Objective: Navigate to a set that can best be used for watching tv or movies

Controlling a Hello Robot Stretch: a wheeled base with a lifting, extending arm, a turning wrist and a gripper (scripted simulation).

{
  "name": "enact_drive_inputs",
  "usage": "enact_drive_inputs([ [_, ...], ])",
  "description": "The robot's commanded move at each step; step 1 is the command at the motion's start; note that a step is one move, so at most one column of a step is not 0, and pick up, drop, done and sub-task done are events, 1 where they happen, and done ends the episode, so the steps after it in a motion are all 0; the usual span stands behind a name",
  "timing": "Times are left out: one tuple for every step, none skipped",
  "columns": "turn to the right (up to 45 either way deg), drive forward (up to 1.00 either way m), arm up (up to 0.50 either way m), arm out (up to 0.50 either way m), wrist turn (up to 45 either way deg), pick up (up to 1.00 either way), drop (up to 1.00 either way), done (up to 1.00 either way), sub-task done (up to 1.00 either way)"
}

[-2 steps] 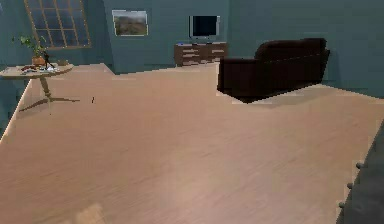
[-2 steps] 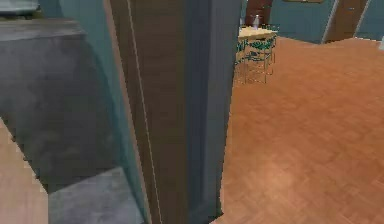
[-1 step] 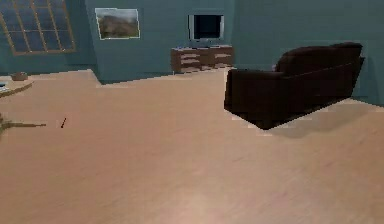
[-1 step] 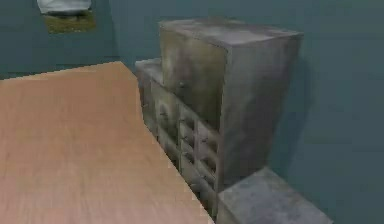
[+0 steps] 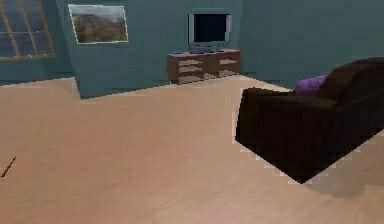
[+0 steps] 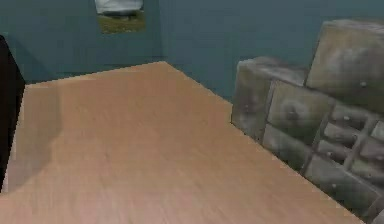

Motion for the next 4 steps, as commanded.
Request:
enact_drive_inputs([
  [0.0,1.00,0.00,0.00,0.0,0.00,0.00,0.00,0.00],
  [0.0,1.00,0.00,0.00,0.0,0.00,0.00,0.00,0.00],
  [0.0,1.00,0.00,0.00,0.0,0.00,0.00,0.00,0.00],
  [0.0,0.70,0.00,0.00,0.0,0.00,0.00,0.00,0.00],
])
